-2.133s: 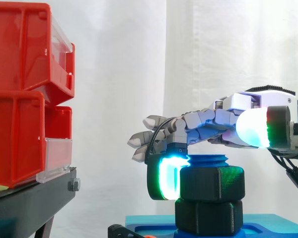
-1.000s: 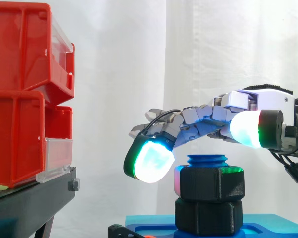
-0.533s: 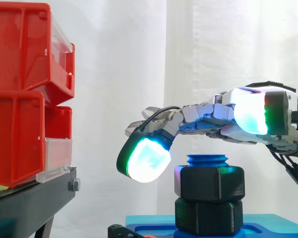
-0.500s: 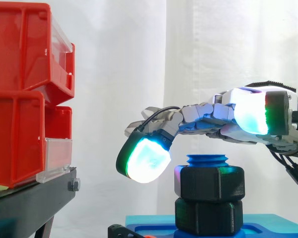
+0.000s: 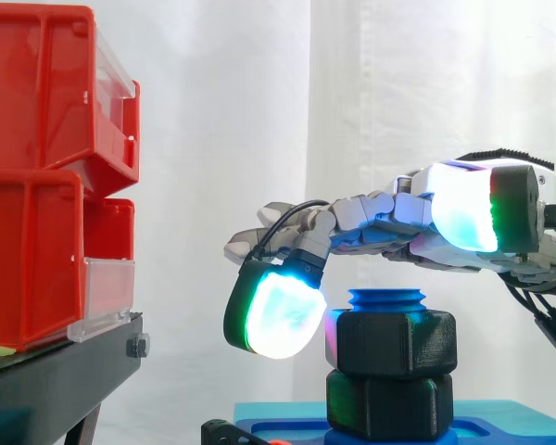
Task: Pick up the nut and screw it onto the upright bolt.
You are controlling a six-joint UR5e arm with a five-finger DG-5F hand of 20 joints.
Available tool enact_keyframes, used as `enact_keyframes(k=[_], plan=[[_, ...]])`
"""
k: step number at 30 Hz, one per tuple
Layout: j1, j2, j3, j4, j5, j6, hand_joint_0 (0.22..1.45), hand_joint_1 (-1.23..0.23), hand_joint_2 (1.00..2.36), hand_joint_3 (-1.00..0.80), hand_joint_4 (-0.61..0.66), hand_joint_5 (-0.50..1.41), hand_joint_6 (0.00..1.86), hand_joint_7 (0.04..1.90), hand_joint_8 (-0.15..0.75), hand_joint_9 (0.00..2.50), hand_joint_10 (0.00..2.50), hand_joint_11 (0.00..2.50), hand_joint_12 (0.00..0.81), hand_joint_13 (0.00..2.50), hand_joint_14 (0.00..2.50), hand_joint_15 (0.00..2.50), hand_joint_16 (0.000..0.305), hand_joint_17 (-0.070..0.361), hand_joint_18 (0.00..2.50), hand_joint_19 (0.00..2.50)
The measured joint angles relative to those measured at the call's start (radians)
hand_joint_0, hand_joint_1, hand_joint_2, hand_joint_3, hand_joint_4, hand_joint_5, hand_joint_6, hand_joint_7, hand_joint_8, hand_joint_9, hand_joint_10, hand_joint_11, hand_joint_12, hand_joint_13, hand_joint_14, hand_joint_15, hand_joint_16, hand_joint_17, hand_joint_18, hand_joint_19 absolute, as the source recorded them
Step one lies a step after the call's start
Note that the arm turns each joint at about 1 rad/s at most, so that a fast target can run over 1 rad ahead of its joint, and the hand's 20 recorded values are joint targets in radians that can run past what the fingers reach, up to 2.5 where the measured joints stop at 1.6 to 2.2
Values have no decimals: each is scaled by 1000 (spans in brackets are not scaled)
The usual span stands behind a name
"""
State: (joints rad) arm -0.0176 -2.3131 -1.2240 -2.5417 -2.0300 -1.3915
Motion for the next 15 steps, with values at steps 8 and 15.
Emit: enact_keyframes(k=[8, 15], plan=[[3, 0, 0, -1, 2, 2, 471, 0, 1000, -500, 245, -106, 504, 1017, 225, 270, 0, 0, 326, 29, 0, 0, 45, 100, 0, 0], [4, 0, 0, -2, 2, 2, 480, -56, 1000, -500, 240, -88, 504, 1115, 239, 370, 0, 0, 322, 108, 0, 0, 43, 96, 0, 0]])
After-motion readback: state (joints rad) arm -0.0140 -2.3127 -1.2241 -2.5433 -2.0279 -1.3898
